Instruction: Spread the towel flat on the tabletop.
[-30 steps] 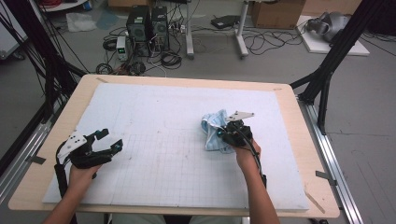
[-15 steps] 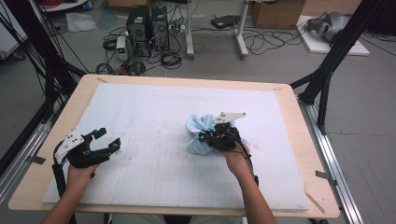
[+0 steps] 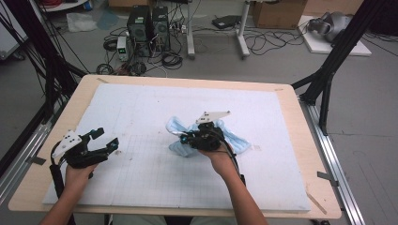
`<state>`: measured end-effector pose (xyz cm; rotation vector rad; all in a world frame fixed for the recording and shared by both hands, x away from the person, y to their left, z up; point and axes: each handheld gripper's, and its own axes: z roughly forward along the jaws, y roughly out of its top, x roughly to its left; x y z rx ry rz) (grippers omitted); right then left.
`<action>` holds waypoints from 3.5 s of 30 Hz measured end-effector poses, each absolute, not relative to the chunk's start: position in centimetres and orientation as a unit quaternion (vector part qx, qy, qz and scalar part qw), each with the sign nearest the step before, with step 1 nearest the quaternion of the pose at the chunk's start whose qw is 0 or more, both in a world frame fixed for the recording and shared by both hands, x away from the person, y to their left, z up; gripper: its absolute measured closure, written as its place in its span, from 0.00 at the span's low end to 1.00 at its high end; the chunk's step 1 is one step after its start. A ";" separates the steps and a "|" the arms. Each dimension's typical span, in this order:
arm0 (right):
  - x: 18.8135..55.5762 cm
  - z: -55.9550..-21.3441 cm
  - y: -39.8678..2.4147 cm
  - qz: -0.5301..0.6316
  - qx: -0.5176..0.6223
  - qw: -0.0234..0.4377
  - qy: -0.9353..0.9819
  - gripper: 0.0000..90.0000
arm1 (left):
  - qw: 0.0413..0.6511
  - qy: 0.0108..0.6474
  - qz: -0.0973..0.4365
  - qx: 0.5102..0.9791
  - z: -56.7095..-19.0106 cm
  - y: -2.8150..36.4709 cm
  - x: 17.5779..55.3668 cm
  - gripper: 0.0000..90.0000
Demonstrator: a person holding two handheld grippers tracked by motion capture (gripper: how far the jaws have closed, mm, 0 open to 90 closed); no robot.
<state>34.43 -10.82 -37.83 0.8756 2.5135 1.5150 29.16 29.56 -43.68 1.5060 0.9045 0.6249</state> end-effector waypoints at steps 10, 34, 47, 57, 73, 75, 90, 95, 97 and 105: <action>35.8 -38.4 -6.4 0.486 0.283 0.017 0.827 0.89 | 0.596 0.393 0.272 0.645 -43.6 30.0 29.2 0.24; 44.4 -36.8 -6.3 0.496 0.366 0.076 0.784 0.89 | 0.594 0.398 0.273 0.644 -43.7 30.1 29.4 0.24; 43.0 -35.5 -12.8 0.500 0.394 0.146 0.757 0.48 | 0.591 0.399 0.273 0.645 -43.8 30.1 29.3 0.24; 40.8 -38.9 -18.7 0.423 0.431 0.173 0.778 0.44 | 0.590 0.398 0.272 0.648 -43.8 29.9 29.4 0.25; 41.0 -42.0 -19.4 0.333 0.439 0.166 0.818 0.94 | 0.590 0.401 0.272 0.646 -43.9 30.0 29.4 0.25; 40.8 -41.9 -19.9 0.321 0.441 0.175 0.820 0.95 | 0.590 0.400 0.273 0.646 -43.9 30.0 29.4 0.25; 38.4 -40.2 -19.9 0.358 0.425 0.219 0.802 0.59 | 0.589 0.401 0.272 0.647 -43.9 29.9 29.5 0.25; 37.6 -40.3 -16.9 0.375 0.356 0.188 0.835 0.58 | 0.590 0.399 0.272 0.648 -43.9 29.7 29.4 0.25; 38.0 -41.5 -15.9 0.356 0.356 0.175 0.846 0.57 | 0.589 0.399 0.272 0.648 -43.9 29.7 29.4 0.25; 39.0 -43.5 -15.5 0.325 0.389 0.170 0.845 0.84 | 0.590 0.402 0.273 0.645 -43.9 30.0 29.4 0.25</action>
